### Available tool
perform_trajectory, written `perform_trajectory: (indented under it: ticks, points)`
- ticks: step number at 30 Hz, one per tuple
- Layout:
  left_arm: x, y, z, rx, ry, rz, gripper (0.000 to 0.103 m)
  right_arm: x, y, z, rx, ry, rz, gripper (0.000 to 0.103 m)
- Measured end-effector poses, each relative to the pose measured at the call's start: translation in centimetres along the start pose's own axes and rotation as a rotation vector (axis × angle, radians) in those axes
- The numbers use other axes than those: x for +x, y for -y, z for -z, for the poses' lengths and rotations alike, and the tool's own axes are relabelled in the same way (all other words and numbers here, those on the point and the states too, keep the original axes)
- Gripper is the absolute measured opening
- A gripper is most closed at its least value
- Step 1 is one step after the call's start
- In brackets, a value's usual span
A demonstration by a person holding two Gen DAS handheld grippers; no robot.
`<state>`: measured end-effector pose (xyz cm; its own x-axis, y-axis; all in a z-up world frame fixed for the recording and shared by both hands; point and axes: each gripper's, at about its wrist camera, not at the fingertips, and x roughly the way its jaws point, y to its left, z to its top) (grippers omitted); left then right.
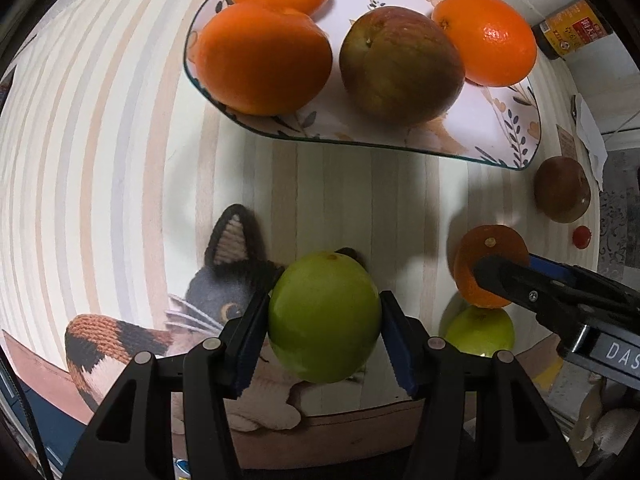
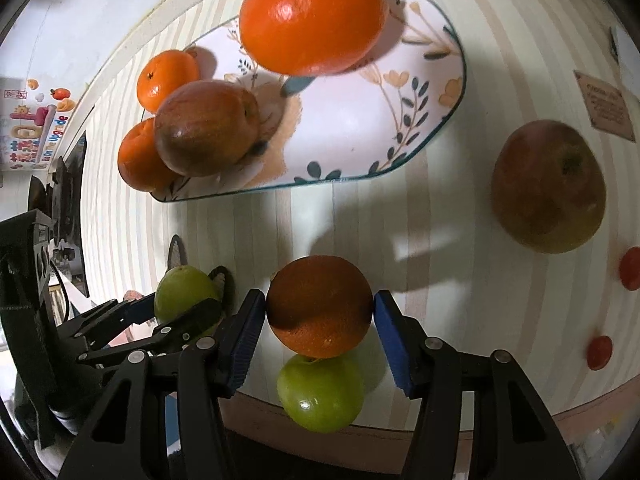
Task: Organize fruits
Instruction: 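Place the green apple and orange on the plate and open both tools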
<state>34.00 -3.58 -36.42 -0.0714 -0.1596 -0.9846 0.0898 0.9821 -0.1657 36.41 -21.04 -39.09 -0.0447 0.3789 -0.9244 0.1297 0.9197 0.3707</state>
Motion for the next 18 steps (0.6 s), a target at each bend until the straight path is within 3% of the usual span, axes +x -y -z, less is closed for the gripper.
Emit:
perform_trajectory:
  ticks: [4, 10, 13, 18]
  points:
    - [-0.7, -0.3, 0.2, -0.029, 0.003, 0.024, 0.052, -0.1, -0.5, 0.6, -0.028, 0.017, 0.032, 0.059]
    - [-6.8, 0.1, -0.6, -0.034, 0.099, 0.098, 0.052, -1.7, -1.6, 1.1, -0.014, 0.076, 0.008, 0.058]
    - [-9.4, 1.0, -2.0, -0.007, 0.156, 0.123, 0.052, -4.0, -1.7, 0.5, 0.005, 0.131, -0.023, 0.058]
    - [-12.0, 2.2, -7.7, 0.033, 0.212, 0.070, 0.052, -6.8, -2.1, -2.3, 0.008, 0.208, -0.008, 0.058]
